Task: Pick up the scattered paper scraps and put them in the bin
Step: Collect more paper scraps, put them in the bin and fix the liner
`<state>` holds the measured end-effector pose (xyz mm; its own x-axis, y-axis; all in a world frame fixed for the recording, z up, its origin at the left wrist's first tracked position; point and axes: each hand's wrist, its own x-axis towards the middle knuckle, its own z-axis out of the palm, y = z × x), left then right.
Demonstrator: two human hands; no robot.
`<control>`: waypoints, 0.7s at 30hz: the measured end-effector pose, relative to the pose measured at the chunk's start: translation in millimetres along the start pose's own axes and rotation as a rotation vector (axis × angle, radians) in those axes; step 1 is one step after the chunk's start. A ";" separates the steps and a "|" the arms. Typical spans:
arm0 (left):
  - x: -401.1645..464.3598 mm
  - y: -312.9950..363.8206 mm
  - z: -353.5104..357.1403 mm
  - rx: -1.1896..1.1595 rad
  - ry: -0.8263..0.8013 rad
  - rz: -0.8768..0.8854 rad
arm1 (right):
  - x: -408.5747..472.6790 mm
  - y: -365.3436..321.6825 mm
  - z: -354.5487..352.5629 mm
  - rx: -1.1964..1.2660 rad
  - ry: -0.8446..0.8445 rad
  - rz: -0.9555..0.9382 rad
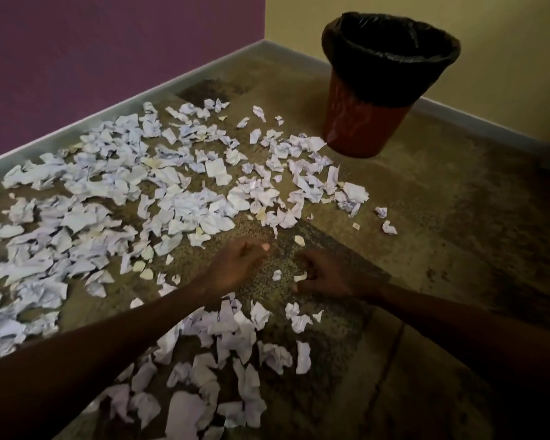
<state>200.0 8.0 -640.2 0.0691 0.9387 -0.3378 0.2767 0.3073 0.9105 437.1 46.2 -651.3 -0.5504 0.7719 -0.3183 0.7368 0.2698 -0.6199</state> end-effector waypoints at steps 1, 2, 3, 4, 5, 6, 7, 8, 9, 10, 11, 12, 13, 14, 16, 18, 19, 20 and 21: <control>-7.8 -5.6 -1.1 0.067 0.016 0.034 | -3.8 -0.6 -2.2 -0.029 -0.009 -0.082; -18.0 -10.7 -1.4 0.115 0.012 0.064 | -9.5 -1.0 -2.4 -0.064 -0.028 -0.160; -28.6 -15.0 -1.3 0.170 -0.009 0.109 | -16.0 -2.7 -0.2 -0.097 -0.080 -0.218; -39.8 -21.2 -2.6 0.270 -0.044 0.172 | -23.8 -3.9 4.9 -0.131 -0.158 -0.264; -50.8 -26.9 -3.0 0.435 -0.097 0.243 | -31.4 -4.0 13.0 -0.184 -0.245 -0.291; -60.6 -35.3 -3.5 0.628 -0.146 0.317 | -37.7 -1.6 24.8 -0.262 -0.317 -0.312; -69.3 -44.6 -2.9 0.812 -0.199 0.390 | -43.3 0.7 37.2 -0.358 -0.377 -0.331; -79.0 -53.1 -0.3 0.962 -0.248 0.448 | -47.0 3.7 49.5 -0.426 -0.407 -0.327; -86.8 -64.4 3.5 1.074 -0.282 0.496 | -48.4 4.9 58.5 -0.445 -0.391 -0.306; -92.2 -75.9 7.9 1.167 -0.292 0.552 | -47.2 2.6 63.4 -0.394 -0.323 -0.300; -94.2 -84.7 11.6 1.231 -0.279 0.594 | -42.6 0.0 64.4 -0.316 -0.216 -0.318; -92.5 -91.0 13.1 1.269 -0.255 0.603 | -35.9 -5.0 61.6 -0.261 -0.114 -0.327; -88.6 -91.4 12.5 1.294 -0.205 0.590 | -28.7 -12.3 56.6 -0.252 -0.009 -0.318; -83.2 -91.0 8.6 1.290 -0.142 0.551 | -22.5 -19.1 51.2 -0.277 0.079 -0.298; -75.1 -85.6 -5.6 1.270 -0.028 0.481 | -16.4 -33.3 43.4 -0.432 0.201 -0.351; -77.5 -81.4 -23.2 1.235 0.021 0.454 | -21.6 -48.6 45.6 -0.590 0.213 -0.544; -82.8 -82.2 -31.6 1.227 0.022 0.445 | -24.3 -53.1 50.9 -0.620 0.157 -0.649; -89.6 -82.4 -39.2 1.223 -0.008 0.440 | -28.8 -57.0 57.2 -0.663 0.073 -0.737; -98.9 -83.5 -46.8 1.214 -0.040 0.448 | -29.0 -59.5 67.4 -0.702 -0.023 -0.807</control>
<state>125.2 -103.3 -671.7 0.4038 0.9106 -0.0875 0.9085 -0.3879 0.1554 382.8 -31.0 -653.5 -0.9781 0.2074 -0.0167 0.2080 0.9726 -0.1037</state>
